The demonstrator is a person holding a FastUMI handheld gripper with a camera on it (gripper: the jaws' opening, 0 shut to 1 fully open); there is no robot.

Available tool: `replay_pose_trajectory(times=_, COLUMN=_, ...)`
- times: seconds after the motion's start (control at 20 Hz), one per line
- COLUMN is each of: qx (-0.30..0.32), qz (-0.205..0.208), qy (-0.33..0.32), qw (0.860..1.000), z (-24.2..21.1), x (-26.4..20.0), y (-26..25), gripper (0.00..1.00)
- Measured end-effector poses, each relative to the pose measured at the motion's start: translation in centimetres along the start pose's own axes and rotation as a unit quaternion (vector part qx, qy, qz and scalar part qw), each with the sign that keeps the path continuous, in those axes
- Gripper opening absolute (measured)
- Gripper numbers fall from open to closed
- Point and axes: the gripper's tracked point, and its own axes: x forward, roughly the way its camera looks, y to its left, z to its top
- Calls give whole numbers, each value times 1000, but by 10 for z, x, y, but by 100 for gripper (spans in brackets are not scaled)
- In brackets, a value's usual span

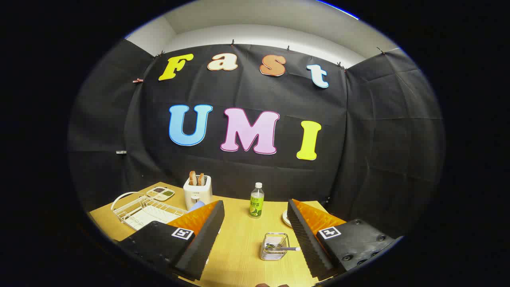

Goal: Take the plate from the dish rack, then take the spoon from the basket and place it into the plate.

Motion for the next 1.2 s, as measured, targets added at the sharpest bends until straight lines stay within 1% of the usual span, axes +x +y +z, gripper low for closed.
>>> replay_pose_trajectory(times=0.55, qx=-3, qz=16, qy=7, qw=1000, z=-5, x=-3, y=16, gripper=97)
replay_pose_trajectory(times=1.05, qx=-2, qz=13, qy=17, qw=1000, z=-8, x=-2, y=13, gripper=97)
replay_pose_trajectory(times=1.2, qx=-26, qz=26, qy=30, qw=999, z=-9, x=7, y=17, gripper=97)
